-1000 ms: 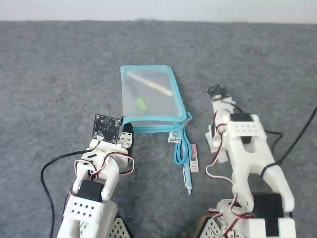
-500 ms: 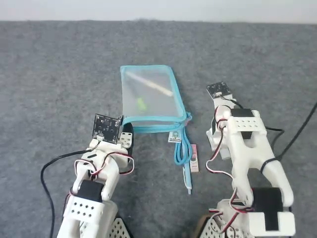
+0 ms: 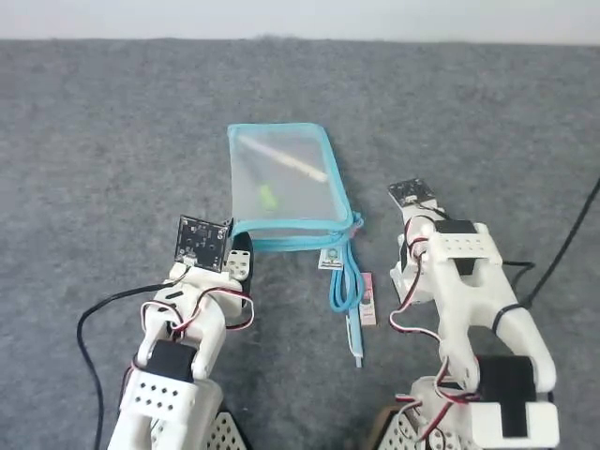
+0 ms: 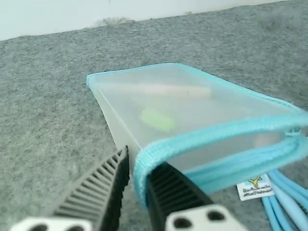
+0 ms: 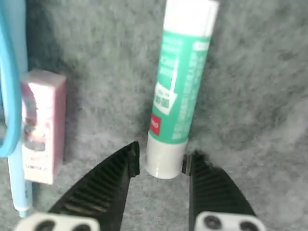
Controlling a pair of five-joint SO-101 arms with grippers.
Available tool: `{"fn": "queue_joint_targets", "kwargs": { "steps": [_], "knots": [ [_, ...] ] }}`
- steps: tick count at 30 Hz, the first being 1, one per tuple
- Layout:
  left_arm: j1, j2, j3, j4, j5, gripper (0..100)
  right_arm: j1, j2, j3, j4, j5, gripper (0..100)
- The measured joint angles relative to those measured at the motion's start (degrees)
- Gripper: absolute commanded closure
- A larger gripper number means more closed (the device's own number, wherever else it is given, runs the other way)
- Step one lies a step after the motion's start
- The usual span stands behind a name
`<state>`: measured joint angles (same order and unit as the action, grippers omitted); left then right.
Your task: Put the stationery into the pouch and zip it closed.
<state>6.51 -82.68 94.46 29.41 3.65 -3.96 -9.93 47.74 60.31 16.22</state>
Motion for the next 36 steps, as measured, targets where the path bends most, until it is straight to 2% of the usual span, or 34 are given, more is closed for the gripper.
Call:
{"fn": "queue_joint_targets", "kwargs": {
  "steps": [3, 10, 14, 20, 24, 27, 31, 36],
  "knots": [
    [0.0, 0.0, 0.0, 0.0, 0.0, 99, 0.3, 0.0, 0.0, 0.0, 0.0, 99.7],
    [0.0, 0.0, 0.0, 0.0, 0.0, 99, 1.3, -1.5, 0.0, 0.4, 0.1, 99.1],
    [0.0, 0.0, 0.0, 0.0, 0.0, 99, 3.4, -9.3, 0.0, 6.1, 0.7, 99.2],
    [0.0, 0.0, 0.0, 0.0, 0.0, 99, 2.5, -28.8, 0.0, 16.4, 2.5, 99.2],
    [0.0, 0.0, 0.0, 0.0, 0.0, 99, -4.8, -42.4, 0.0, 23.7, 5.7, 99.2],
    [0.0, 0.0, 0.0, 0.0, 0.0, 99, -14.5, -46.6, -1.7, 27.7, 8.1, 99.2],
    [0.0, 0.0, 0.0, 0.0, 0.0, 99, -26.6, -45.8, -5.5, 29.6, 8.0, 99.2],
    [0.0, 0.0, 0.0, 0.0, 0.0, 99, -30.5, -34.9, -12.4, 29.6, 5.3, 99.2]
  ]
}}
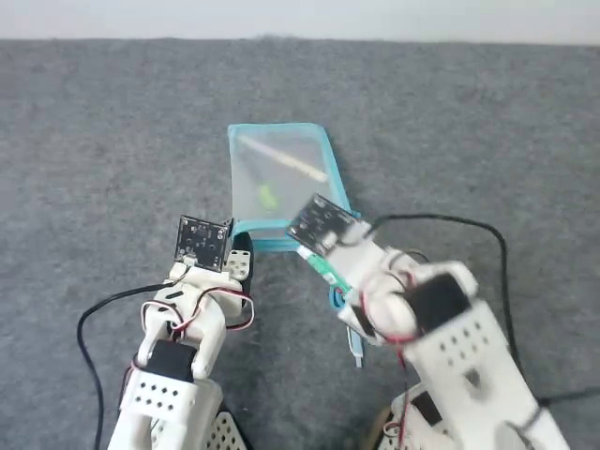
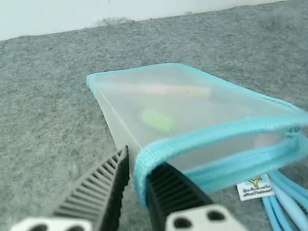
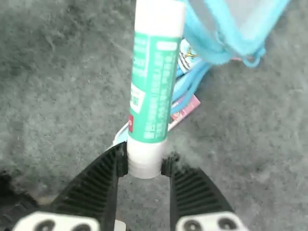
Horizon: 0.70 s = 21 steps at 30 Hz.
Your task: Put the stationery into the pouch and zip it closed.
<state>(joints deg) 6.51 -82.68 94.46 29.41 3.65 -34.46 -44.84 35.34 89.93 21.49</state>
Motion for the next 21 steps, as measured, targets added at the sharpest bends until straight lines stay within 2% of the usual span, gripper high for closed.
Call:
{"fn": "queue_joint_targets", "kwargs": {
  "steps": [11, 21],
  "knots": [
    [0.0, 0.0, 0.0, 0.0, 0.0, 99, -0.3, 29.0, -19.1, 3.7, -2.6, 99.2],
    [0.0, 0.0, 0.0, 0.0, 0.0, 99, -0.2, 43.9, -37.6, 10.2, -3.2, 98.9]
  ]
}}
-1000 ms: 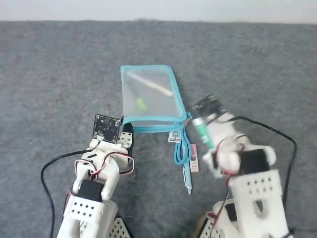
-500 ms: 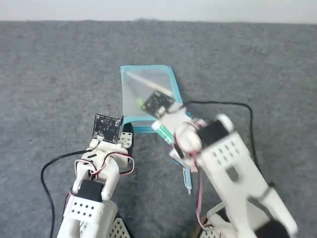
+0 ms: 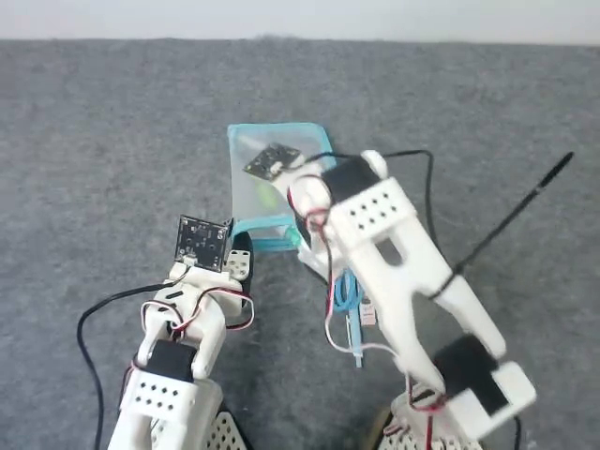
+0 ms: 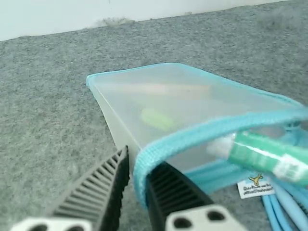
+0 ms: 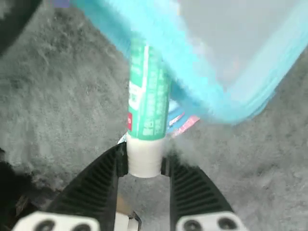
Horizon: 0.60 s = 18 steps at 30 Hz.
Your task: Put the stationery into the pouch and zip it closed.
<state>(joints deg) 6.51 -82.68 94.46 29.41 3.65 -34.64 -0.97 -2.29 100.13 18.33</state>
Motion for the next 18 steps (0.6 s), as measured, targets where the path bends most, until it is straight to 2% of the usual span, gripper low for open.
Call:
{"fn": "queue_joint_targets", "kwargs": {
  "steps": [3, 11, 18],
  "knots": [
    [0.0, 0.0, 0.0, 0.0, 0.0, 99, 0.0, 4.3, -5.9, 0.3, -2.8, 98.6],
    [0.0, 0.0, 0.0, 0.0, 0.0, 99, 0.0, 10.2, -13.2, 0.3, -8.8, 85.1],
    [0.1, 0.0, 0.0, 0.0, 0.0, 99, 0.4, 10.2, -16.6, 0.3, -9.8, 84.2]
  ]
}}
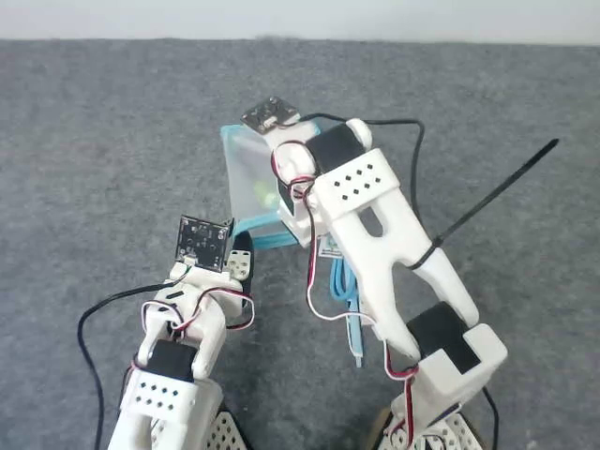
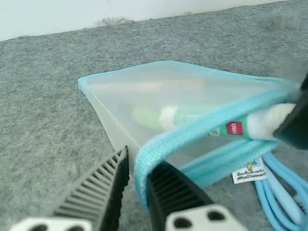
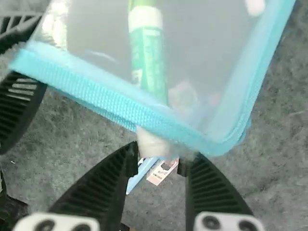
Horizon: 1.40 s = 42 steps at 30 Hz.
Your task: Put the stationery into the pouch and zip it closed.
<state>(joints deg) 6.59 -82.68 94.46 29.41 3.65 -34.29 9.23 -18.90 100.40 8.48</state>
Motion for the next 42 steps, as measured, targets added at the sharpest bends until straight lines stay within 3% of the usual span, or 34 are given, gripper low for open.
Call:
{"fn": "queue_joint_targets", "kwargs": {
  "steps": [8, 14, 21, 28, 30, 36, 42],
  "knots": [
    [0.0, 0.0, 0.0, 0.0, 0.0, 99, -0.5, -1.0, -0.1, 0.0, 0.5, 84.2],
    [-0.2, 0.0, 0.1, 0.1, 0.0, 99, -4.1, -9.9, 2.5, -0.7, 1.5, 84.3],
    [-1.5, 0.0, 0.1, 0.1, 0.0, 99, -4.0, -26.6, 23.1, -12.4, 4.1, 84.3],
    [-14.1, 0.0, -0.5, 0.1, 5.5, 99, 5.4, -41.0, 49.8, -25.7, 4.3, 84.3],
    [-12.7, 0.0, -0.5, 0.1, 5.3, 99, 8.4, -41.7, 55.2, -28.5, 4.3, 84.3],
    [2.6, 0.0, -0.5, 3.1, -3.9, 99, 10.7, -41.9, 59.7, -31.1, 2.5, 84.3],
    [-14.6, 0.0, -3.5, 3.2, 4.6, 99, 10.7, -42.0, 60.7, -31.6, 2.0, 84.3]
  ]
}}
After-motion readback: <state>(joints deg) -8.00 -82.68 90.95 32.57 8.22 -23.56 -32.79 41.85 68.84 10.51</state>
